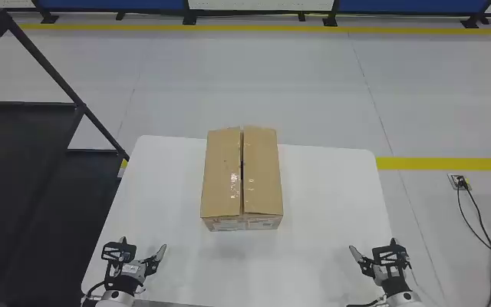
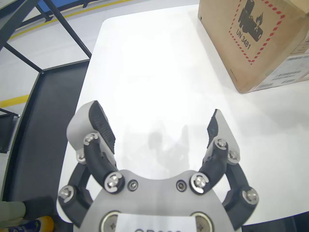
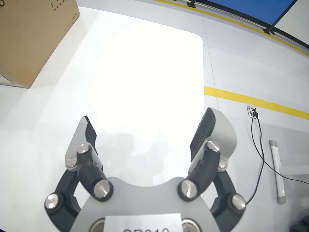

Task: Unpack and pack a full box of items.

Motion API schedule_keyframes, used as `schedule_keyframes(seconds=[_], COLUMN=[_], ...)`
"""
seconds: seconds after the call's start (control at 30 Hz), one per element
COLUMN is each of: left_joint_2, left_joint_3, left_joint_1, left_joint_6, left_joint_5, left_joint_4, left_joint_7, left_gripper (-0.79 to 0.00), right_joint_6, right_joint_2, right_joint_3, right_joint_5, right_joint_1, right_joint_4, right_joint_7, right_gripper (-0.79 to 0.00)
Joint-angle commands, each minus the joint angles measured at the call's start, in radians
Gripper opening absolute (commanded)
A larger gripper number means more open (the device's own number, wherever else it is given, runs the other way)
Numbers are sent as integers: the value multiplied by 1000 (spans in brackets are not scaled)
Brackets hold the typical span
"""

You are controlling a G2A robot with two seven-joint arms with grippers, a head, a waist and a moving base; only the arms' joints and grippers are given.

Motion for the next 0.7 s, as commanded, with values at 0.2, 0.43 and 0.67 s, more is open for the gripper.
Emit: schedule_keyframes(seconds=[0.2, 0.43, 0.67], left_joint_2=[-8, -15, -25], left_joint_3=[-2, -26, -30], left_joint_1=[-51, -116, -143], left_joint_6=[-6, -37, 32], left_joint_5=[-128, -244, -333], left_joint_4=[9, 21, 11], left_joint_7=[-4, 43, 45], left_gripper=[0, 0, 0], right_joint_6=[41, 138, 169], right_joint_2=[-8, -25, -36], right_joint_3=[-43, -129, -169], right_joint_5=[-19, -70, -19], right_joint_1=[37, 107, 145], right_joint_4=[-25, -71, -118], right_joint_7=[25, 34, 128], right_gripper=[0, 0, 0])
